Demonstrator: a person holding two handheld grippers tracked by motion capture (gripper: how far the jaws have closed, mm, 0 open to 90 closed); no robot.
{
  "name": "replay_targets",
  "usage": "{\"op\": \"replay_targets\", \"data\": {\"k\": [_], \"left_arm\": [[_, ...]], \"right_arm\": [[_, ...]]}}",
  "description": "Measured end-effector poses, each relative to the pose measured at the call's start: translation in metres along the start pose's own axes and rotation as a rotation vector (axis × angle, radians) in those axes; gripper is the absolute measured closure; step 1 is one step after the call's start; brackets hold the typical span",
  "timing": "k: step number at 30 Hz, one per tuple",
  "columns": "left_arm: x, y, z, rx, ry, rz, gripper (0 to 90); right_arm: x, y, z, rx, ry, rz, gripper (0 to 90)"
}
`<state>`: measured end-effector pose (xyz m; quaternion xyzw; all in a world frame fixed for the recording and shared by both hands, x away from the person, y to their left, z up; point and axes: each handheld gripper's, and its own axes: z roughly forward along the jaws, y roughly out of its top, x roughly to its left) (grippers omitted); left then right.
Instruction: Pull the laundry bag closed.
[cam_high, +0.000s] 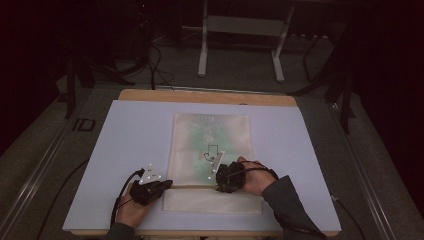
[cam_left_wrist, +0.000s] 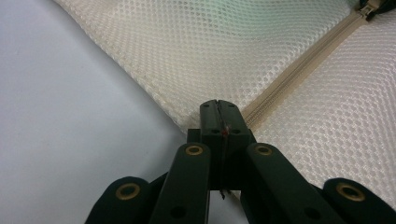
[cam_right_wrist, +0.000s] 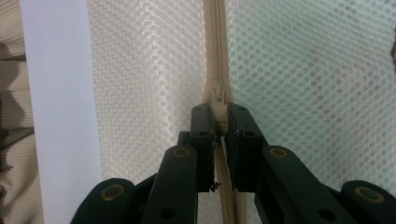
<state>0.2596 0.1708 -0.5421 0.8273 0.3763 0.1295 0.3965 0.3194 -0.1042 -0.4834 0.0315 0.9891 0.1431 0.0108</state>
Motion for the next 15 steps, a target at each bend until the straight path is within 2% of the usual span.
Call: {"op": "replay_targets", "data": {"k": [15], "left_arm": [[0.0003,0.0000,0.0000,0.000,-0.002,-0.001,89.6]], "right_arm": [[-0.0012,-0.0081,-0.0048,-0.014,0.004,0.011,82.1]]}}
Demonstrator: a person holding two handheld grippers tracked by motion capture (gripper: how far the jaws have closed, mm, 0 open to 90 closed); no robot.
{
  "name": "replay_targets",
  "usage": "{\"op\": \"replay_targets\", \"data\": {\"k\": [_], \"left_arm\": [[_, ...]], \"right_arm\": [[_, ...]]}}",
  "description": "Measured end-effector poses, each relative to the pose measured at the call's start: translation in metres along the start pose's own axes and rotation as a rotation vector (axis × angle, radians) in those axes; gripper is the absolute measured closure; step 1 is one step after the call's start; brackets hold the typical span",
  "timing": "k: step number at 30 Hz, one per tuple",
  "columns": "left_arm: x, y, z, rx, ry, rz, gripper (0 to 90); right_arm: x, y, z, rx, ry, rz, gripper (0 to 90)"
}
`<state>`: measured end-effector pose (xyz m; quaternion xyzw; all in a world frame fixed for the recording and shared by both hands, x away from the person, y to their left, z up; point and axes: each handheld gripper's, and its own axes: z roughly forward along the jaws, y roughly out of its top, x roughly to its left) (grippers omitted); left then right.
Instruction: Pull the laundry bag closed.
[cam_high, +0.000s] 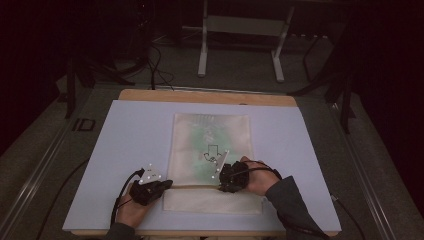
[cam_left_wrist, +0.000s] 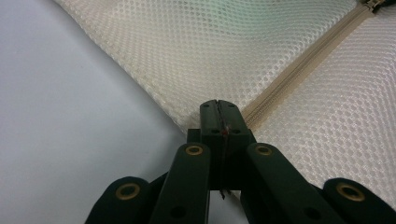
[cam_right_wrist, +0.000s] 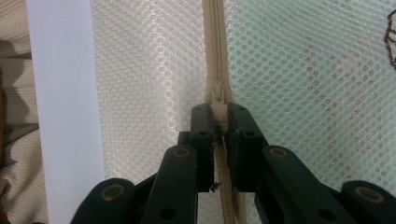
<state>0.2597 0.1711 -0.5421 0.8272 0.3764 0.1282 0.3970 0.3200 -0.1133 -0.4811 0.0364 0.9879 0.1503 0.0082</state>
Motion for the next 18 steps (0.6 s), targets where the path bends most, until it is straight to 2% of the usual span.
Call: {"op": "replay_targets", "data": {"k": [18], "left_arm": [[0.000,0.000,0.000,-0.001,-0.004,-0.004,89.5]], "right_arm": [[0.000,-0.014,-0.004,-0.003,-0.007,0.023,82.1]]}}
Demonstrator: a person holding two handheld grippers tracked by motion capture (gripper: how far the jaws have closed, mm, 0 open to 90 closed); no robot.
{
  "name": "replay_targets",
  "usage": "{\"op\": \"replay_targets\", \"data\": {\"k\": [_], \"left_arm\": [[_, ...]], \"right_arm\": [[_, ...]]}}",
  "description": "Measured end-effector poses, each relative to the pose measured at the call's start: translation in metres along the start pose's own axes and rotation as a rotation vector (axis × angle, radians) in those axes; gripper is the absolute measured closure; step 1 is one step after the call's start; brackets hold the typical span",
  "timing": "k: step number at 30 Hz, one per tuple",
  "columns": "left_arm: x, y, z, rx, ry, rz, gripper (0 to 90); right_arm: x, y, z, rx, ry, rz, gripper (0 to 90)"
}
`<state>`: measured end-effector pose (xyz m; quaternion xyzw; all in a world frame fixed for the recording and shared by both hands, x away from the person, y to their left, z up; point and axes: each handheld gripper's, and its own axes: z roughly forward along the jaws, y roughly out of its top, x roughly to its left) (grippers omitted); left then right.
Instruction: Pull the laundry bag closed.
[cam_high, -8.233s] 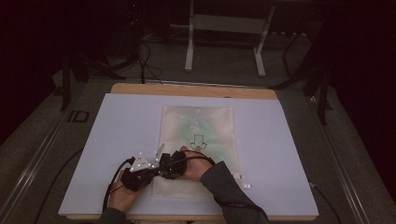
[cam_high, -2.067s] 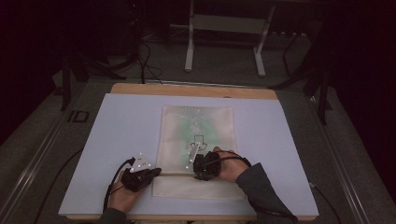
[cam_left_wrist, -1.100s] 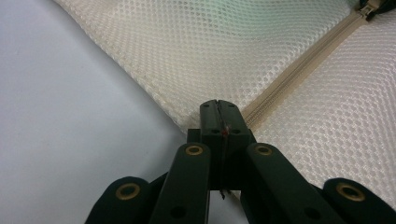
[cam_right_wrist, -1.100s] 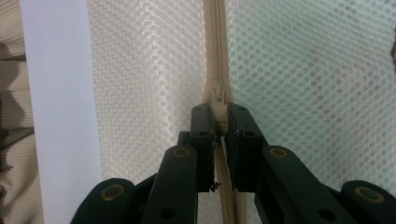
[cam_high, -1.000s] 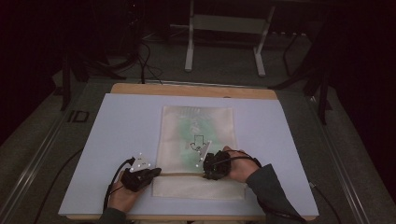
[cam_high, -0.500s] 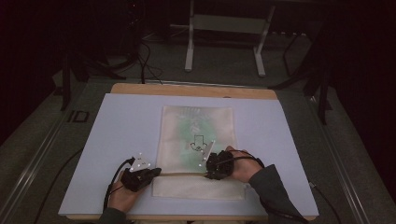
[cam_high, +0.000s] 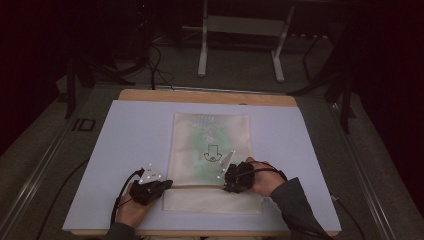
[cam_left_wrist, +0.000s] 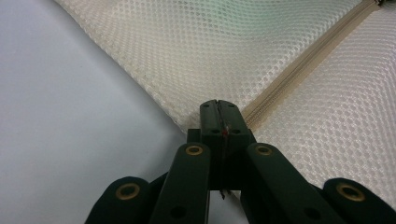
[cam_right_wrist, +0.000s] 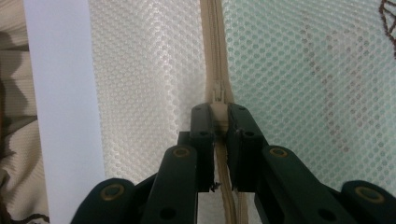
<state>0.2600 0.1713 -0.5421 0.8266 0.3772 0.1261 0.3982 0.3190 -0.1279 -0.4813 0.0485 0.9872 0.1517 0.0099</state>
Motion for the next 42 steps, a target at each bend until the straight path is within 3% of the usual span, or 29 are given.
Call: {"op": "replay_targets", "data": {"k": [42], "left_arm": [[0.000,0.000,0.000,0.000,-0.006,-0.001,89.6]], "right_arm": [[-0.003,-0.030,-0.014,-0.022,-0.006,0.046,82.1]]}}
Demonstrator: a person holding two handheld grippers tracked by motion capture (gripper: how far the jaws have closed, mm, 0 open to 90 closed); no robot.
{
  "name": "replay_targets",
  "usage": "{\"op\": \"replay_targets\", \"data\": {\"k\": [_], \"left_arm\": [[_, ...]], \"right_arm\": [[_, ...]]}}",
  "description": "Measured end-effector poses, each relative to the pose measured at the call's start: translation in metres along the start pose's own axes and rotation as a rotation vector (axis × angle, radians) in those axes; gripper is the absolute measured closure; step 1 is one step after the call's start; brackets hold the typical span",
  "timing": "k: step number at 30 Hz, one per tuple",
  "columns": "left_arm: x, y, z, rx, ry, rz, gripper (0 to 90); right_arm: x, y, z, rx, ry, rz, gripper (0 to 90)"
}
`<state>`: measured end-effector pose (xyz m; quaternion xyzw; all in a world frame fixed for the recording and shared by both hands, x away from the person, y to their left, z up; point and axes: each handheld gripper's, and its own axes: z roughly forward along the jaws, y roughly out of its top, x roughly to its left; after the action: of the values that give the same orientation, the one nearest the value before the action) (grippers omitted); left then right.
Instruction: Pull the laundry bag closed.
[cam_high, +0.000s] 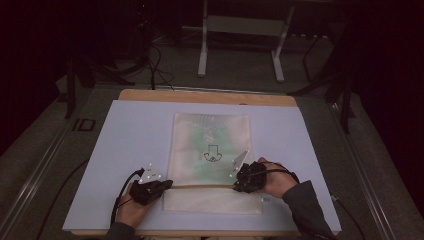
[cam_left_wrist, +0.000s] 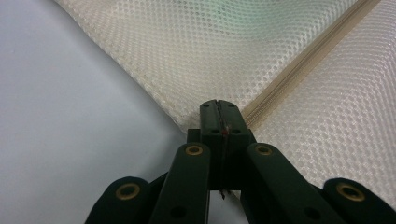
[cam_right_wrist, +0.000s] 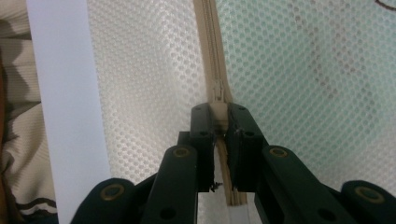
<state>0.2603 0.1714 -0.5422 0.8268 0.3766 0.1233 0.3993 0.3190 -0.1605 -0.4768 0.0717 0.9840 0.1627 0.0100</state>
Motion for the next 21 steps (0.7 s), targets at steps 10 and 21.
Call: {"op": "replay_targets", "data": {"k": [10,21], "left_arm": [[0.000,0.000,0.000,0.000,-0.001,0.000,89.6],[0.000,0.000,0.000,0.000,-0.003,-0.002,89.6]], "right_arm": [[0.000,-0.002,-0.002,0.009,0.001,-0.003,82.1],[-0.002,-0.014,-0.005,0.025,-0.010,0.006,82.1]]}}
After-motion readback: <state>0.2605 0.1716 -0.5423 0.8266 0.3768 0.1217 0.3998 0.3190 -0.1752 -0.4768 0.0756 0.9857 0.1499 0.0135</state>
